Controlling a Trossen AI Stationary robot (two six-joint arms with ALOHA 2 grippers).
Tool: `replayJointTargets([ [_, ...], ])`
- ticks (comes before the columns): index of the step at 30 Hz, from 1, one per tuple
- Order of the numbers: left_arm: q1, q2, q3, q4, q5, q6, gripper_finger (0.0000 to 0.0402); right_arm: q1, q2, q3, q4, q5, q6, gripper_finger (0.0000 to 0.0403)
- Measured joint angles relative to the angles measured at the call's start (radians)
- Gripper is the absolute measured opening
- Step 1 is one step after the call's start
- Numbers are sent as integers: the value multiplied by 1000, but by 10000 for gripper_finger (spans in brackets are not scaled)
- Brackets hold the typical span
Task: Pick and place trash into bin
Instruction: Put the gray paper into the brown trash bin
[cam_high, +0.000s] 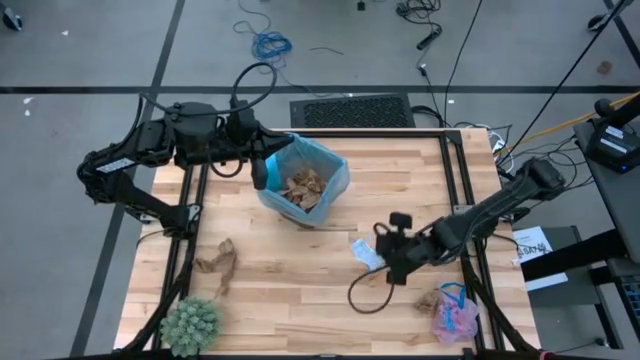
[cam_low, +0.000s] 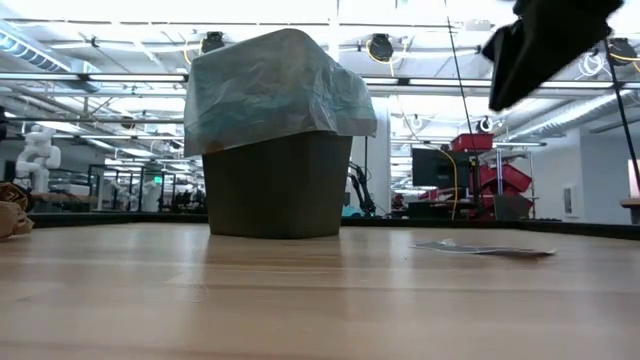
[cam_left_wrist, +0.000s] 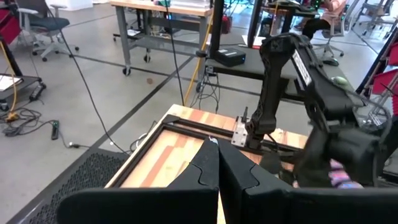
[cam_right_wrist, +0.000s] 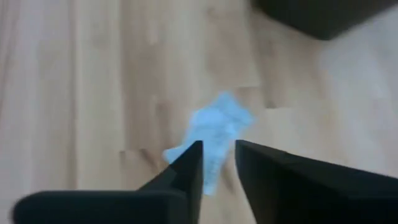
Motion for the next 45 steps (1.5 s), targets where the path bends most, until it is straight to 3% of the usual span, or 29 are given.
replayJointTargets([
  [5,0,0,0,-2,0,-1,0,40,143,-44,163,-24,-44,150],
  [10,0,0,0,-6,1,-2,0,75,296,-48,249,-9,-61,177],
  [19,0,0,0,-47,1,-1,0,80,379,-47,328,13,18,160],
  [35,0,0,0,-50,2,27,0,81,390,-47,217,65,124,148],
  [38,0,0,0,-50,2,27,0,75,390,-47,213,62,129,130],
  [43,0,0,0,-50,2,27,0,70,390,-47,200,62,142,24],
  [45,0,0,0,-50,2,27,0,70,390,-47,200,66,140,10],
])
